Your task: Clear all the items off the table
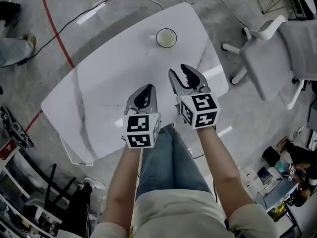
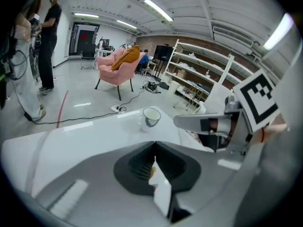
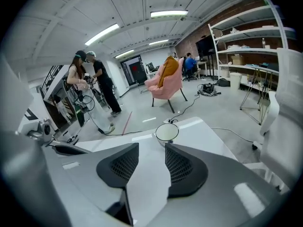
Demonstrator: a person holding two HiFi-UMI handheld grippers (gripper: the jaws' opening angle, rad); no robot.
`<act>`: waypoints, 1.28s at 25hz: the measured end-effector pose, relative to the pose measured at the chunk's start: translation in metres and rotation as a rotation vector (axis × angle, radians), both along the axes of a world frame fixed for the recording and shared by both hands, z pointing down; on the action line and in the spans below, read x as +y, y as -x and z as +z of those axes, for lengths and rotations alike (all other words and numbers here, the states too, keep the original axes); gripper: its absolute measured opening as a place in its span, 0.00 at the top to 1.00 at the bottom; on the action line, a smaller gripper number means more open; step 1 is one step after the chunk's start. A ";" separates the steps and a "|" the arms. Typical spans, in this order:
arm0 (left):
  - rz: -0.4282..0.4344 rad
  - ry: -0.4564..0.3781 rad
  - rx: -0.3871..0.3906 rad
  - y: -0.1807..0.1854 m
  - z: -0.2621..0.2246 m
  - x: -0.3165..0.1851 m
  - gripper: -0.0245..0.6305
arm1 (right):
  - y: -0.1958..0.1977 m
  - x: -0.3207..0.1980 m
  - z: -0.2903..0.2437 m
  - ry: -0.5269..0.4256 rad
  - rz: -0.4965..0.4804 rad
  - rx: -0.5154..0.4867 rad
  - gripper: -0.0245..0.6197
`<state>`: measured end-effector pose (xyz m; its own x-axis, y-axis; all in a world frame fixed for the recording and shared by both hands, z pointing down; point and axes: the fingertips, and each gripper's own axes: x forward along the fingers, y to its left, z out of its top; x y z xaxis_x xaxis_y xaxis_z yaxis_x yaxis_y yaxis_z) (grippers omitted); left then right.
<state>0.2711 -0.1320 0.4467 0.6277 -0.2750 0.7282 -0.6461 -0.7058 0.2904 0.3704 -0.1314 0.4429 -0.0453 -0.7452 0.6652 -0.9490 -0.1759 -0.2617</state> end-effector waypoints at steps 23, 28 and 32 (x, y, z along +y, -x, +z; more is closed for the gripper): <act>-0.009 0.049 -0.016 -0.011 0.077 -0.036 0.95 | -0.028 -0.069 0.107 0.025 -0.048 0.061 0.41; -0.011 0.065 -0.018 -0.010 0.088 -0.035 0.95 | -0.031 -0.080 0.119 0.015 -0.054 0.086 0.38; -0.007 0.072 -0.024 -0.009 0.096 -0.038 0.95 | -0.035 -0.091 0.124 -0.010 -0.054 0.094 0.36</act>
